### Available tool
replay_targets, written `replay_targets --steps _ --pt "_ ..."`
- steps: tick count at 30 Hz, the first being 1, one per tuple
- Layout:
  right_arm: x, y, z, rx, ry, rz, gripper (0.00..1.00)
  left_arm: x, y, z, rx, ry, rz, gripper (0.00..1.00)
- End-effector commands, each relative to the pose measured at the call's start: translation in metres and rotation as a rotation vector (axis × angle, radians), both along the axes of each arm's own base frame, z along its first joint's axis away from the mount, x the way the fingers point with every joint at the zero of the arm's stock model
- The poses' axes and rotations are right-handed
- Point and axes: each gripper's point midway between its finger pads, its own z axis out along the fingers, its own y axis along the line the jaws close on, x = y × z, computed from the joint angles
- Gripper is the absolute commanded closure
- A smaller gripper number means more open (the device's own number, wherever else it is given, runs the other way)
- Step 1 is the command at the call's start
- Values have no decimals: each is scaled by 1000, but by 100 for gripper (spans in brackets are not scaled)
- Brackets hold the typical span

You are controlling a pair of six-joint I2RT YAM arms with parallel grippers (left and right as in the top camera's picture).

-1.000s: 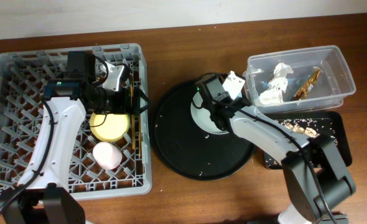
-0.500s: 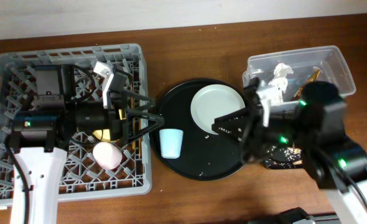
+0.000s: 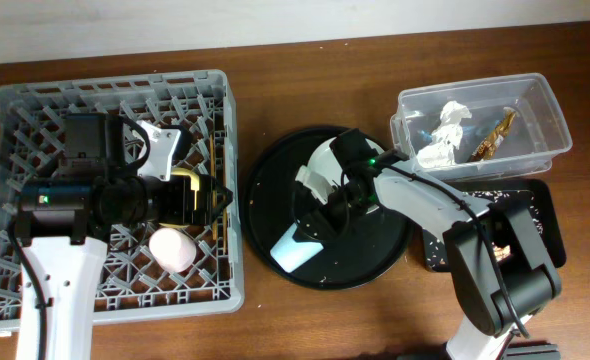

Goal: Sort waste into correct bins and load items into the dishwasher rack

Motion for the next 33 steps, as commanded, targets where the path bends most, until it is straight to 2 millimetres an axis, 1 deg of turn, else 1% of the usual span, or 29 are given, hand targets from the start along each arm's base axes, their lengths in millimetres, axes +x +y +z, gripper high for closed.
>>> replay_targets --steps 1,2,3,4,5,6,7,8,9,10,11,12,13,14,15,16,17,19,20,22,24,26,27,28,29,30,31,32,33 --pt "-17 8 11 78 58 49 96 0 2 2 16 -13 1 1" --pt "-19 10 22 111 63 52 96 0 2 2 15 -12 1 1" --pt "-17 11 36 132 50 50 96 0 2 2 15 -12 0 1" --pt "-14 9 60 161 38 37 96 -1 2 1 14 -8 0 1" --pt "-7 1 92 189 13 8 96 -3 -3 3 -12 -4 -15 1" --pt "6 -20 153 265 -49 -62 96 -11 -23 17 -124 -43 -138 1" --pt "10 -31 182 326 -85 -94 96 -18 -40 31 -226 -83 -237 1" --pt "12 -43 216 419 -115 -134 96 -25 -51 44 -311 -124 -317 1" --pt "7 -66 264 603 -149 -169 96 -39 -70 73 -483 -224 -468 2" --pt "1 -75 287 704 -152 -170 96 -44 -75 85 -548 -273 -523 6" --pt "-5 -77 297 750 -137 -161 96 -46 -78 92 -581 -306 -553 9" --pt "-11 -71 298 751 -126 -142 96 -45 -78 93 -581 -317 -557 10" --pt "-23 -58 300 755 -107 -90 96 -45 -78 93 -574 -338 -572 10" --pt "-41 -41 309 765 -120 -4 96 -46 -80 93 -565 -368 -600 10" --pt "-49 -34 316 771 -130 35 96 -47 -83 94 -562 -383 -622 10" --pt "-64 -22 333 785 -158 108 96 -50 -87 94 -565 -383 -641 10" --pt "-76 -15 347 800 -190 165 96 -54 -92 94 -569 -382 -662 10" --pt "-84 -8 353 810 -206 209 96 -59 -99 95 -575 -382 -692 10" --pt "-81 -6 349 787 -212 201 96 -63 -103 95 -579 -376 -711 11" --pt "-78 -6 347 776 -234 197 96 -71 -111 95 -587 -366 -748 18" --pt "-77 -6 348 779 -248 202 96 -72 -112 95 -588 -365 -752 27" --pt "-76 -5 348 781 -256 205 94 -71 -112 95 -588 -365 -752 42" --pt "-76 -5 348 782 -258 206 90 -71 -112 95 -587 -369 -752 50" --pt "-76 -5 349 782 -258 206 77 -71 -112 95 -586 -372 -753 52" --pt "-76 -6 349 783 -257 206 58 -70 -112 95 -586 -373 -753 53" --pt "-75 -7 350 787 -259 203 54 -70 -112 94 -580 -372 -752 54" --pt "-69 -15 358 801 -266 178 52 -69 -111 92 -568 -370 -748 57" --pt "-56 -27 365 801 -298 130 55 -69 -111 91 -563 -370 -747 57" --pt "-49 -32 365 793 -321 105 60 -68 -111 91 -561 -370 -746 57"
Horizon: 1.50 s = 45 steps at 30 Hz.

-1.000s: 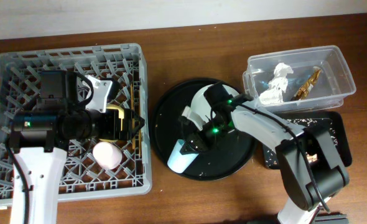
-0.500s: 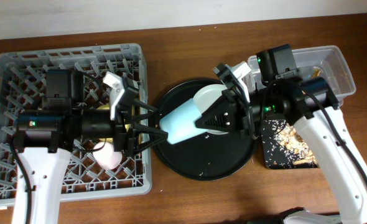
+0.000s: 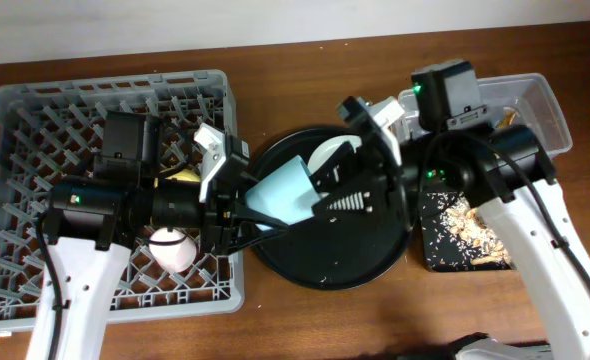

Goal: Sort waste into correct bins and load items into the dishwasher rack

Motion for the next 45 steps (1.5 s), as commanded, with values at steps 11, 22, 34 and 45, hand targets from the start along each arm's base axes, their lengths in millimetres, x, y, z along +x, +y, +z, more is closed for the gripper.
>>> replay_targets --steps 11,22,34,45 --pt "-17 10 -89 -513 120 -132 96 8 4 3 -1 -56 20 59" --pt "72 -93 -139 -842 299 -720 1 163 186 -35 366 98 1144 66" --pt "81 -95 -151 -872 314 -725 1 230 203 -191 645 390 1186 66" --pt "81 -95 -151 -872 314 -725 1 228 215 -214 728 430 1219 1"
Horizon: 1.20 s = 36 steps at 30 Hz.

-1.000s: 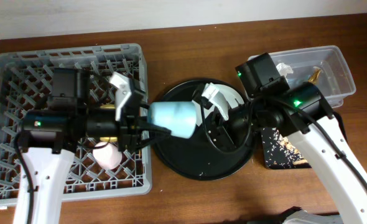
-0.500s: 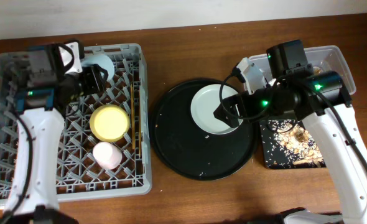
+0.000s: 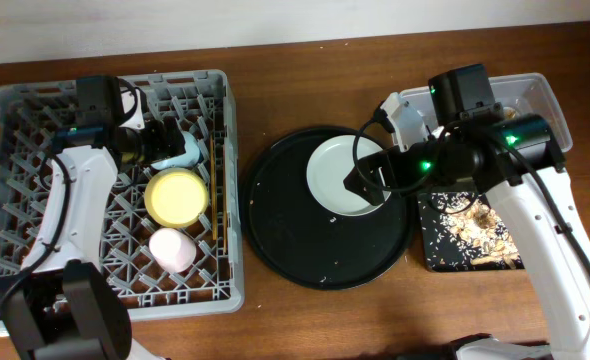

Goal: Sort waste into correct bins and load items into the dishwasher rack

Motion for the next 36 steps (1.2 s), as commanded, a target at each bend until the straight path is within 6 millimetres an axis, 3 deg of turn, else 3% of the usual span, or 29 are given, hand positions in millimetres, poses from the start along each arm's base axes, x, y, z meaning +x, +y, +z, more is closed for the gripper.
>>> replay_targets --steps 1,2,4,6,8,9,10,12,15,16,17,18,19,20,22,23,24,25,26,27,31,36 --pt "1 -2 -5 -10 14 -11 1 5 -2 6 -8 -15 -4 4" --pt "1 -2 -5 -10 14 -11 2 7 -4 19 -16 -46 -10 18" --pt "1 -2 -5 -10 14 -11 1 2 -12 67 -48 -152 -34 64" --pt "1 -2 -5 -10 14 -11 1 -19 -14 105 -56 -209 -19 91" --pt "1 -2 -5 -10 14 -11 1 -64 -17 119 -61 -145 -17 95" --pt "1 -2 -5 -10 14 -11 1 -82 -22 115 -86 -89 -27 98" --pt "1 -2 -5 -10 14 -11 1 -99 -41 112 -176 -27 -74 100" --pt "1 -2 -5 -10 14 -11 1 -112 -90 115 -272 -12 -260 100" --pt "2 -3 -5 -15 11 -13 1 -135 -166 101 -227 29 -474 100" --pt "16 -10 6 2 -40 -56 1 -137 -195 98 -220 17 -514 100" --pt "28 -30 20 24 -48 -168 1 -135 -216 97 -210 -9 -539 99" --pt "41 -63 37 41 -74 -298 2 -130 -243 94 -187 -55 -570 99" --pt "49 -117 50 36 -103 -458 1 -124 -280 84 -146 -112 -616 99" --pt "46 -163 48 28 -87 -595 1 -119 -309 71 -131 -146 -658 99" --pt "36 -216 41 11 -53 -759 1 -109 -366 38 -147 -198 -731 100" --pt "31 -235 39 10 -48 -818 1 -103 -377 14 -110 -194 -712 100" --pt "29 -246 39 10 -47 -851 1 -96 -373 -19 -19 -162 -678 100" --pt "25 -256 38 9 -45 -882 1 -93 -358 -57 97 -98 -643 100" --pt "25 -256 38 10 -45 -883 1 -97 -345 -84 152 -23 -635 100" --pt "25 -256 38 10 -46 -882 1 -100 -337 -97 175 21 -631 100" --pt "25 -256 38 9 -45 -882 1 -104 -297 -126 347 120 -584 100" --pt "25 -256 38 9 -46 -882 1 -112 -224 -126 528 287 -503 100"
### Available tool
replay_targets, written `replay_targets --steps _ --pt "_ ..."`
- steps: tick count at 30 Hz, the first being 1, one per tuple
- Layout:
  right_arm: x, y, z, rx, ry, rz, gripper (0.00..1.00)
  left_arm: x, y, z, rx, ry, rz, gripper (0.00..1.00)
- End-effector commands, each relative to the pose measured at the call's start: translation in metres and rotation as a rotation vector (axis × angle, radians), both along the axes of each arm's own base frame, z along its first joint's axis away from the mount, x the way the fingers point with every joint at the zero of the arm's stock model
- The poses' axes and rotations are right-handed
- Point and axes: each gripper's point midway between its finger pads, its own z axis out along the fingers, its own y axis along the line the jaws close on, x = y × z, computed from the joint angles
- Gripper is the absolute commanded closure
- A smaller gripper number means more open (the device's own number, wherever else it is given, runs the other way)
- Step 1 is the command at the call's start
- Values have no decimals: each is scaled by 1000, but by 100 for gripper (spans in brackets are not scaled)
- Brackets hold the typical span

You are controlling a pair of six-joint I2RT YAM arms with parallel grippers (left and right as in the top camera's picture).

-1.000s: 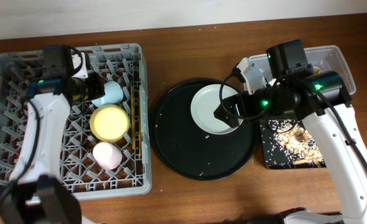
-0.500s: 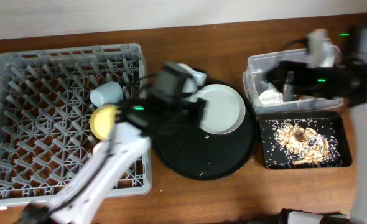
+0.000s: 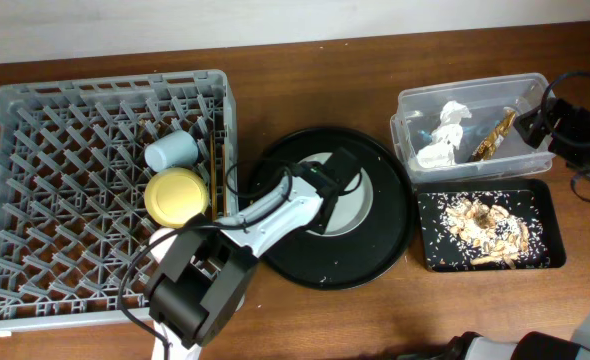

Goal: Sort waste into correct bins and load items into the dishwasher rack

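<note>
A small white plate (image 3: 353,212) lies on the round black tray (image 3: 285,255) at mid-table. My left gripper (image 3: 337,178) reaches in from the lower left and sits over the plate's upper left edge; whether its jaws grip the rim is unclear. In the grey dishwasher rack (image 3: 35,130) a light blue cup (image 3: 171,150) stands beside a yellow bowl (image 3: 175,194). My right gripper (image 3: 537,124) hangs at the far right, by the clear bin's right end, its jaws too dark to read.
A clear plastic bin (image 3: 475,100) at the back right holds crumpled white paper (image 3: 445,135) and a brown wrapper (image 3: 495,135). Below it a black rectangular tray (image 3: 545,255) carries food scraps. The left arm's links lie across the rack's lower right corner.
My left gripper has left the blue cup in the rack and now sits at the white plate. My right gripper has gone from the plate to the table's far right edge.
First my right gripper was at the blue cup lying on the black tray, the left in the rack. Then both met at the cup over the tray's left edge. Later the left had it in the rack. Now the cup stands there free.
</note>
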Motion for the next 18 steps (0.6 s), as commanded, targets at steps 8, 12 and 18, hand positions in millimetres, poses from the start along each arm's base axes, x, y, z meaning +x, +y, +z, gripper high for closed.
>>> replay_targets --steps 8,12,18 --pt "1 -2 4 -3 -8 -10 1 3 -97 114 -417 -44 -112 1" --pt "1 -2 4 -3 -7 -11 1 -19 -114 89 -391 -14 -164 54" --pt "1 -2 4 -3 -7 -11 1 -19 -114 15 -252 -29 -122 70"
